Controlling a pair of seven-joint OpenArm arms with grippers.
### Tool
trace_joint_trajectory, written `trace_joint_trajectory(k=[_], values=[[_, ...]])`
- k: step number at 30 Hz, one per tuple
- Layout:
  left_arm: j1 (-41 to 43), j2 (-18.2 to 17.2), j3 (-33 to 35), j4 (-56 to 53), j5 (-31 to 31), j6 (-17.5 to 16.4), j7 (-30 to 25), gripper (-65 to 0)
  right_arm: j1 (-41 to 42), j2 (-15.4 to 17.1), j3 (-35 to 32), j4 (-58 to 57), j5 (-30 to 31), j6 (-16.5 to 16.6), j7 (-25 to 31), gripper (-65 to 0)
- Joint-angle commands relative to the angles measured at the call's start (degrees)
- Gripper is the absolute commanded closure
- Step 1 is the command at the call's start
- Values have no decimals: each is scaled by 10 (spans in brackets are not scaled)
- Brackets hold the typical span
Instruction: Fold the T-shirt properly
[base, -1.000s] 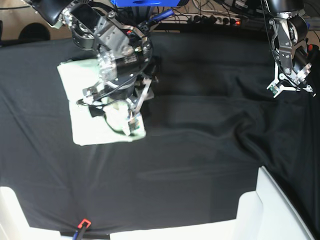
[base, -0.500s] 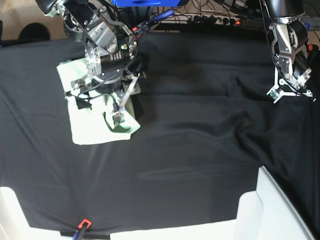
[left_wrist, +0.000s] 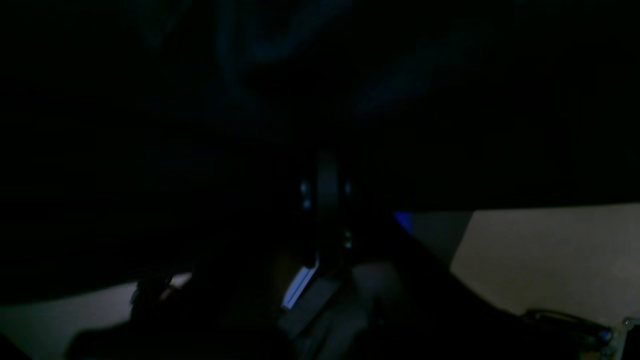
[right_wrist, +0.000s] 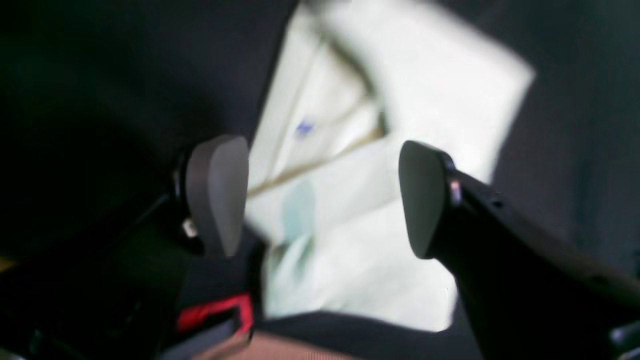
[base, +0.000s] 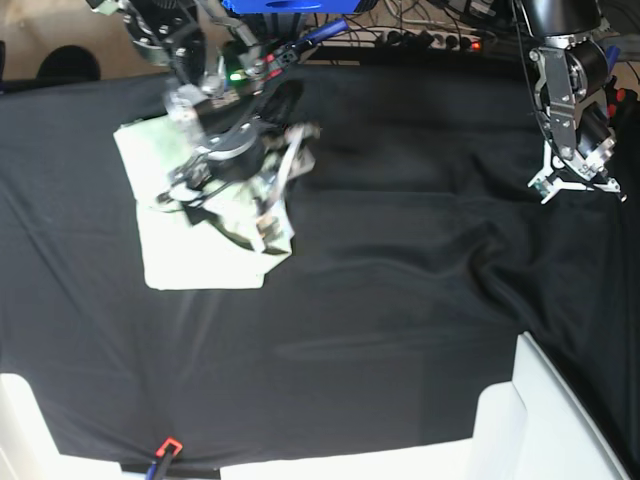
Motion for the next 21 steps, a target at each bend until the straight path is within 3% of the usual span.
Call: trace_joint_trajectory(k=[1,9,13,15,18,21], values=[[-4,-9,-3,9,9,6,7,0,5,-3,10,10,-1,1,8,-448],[-37,82,-3,14,9,6,10,0,19,-3,195,-17,0,1,15,-445],[-78,136,-4,9,-33,6,79,-15,14,-3,253,-24,0,1,44,-447],[-91,140,-3,9,-106,6,120,-96,8,-3,266,-34,0,2,48,-447],[-98,132,-5,15,-263,6,182,-317,0,-3,270,-40,0,2,49,-447],[-92,107,-6,18,-463,6,230,-568,-6,-2,270,-42,0,2,49,-447]])
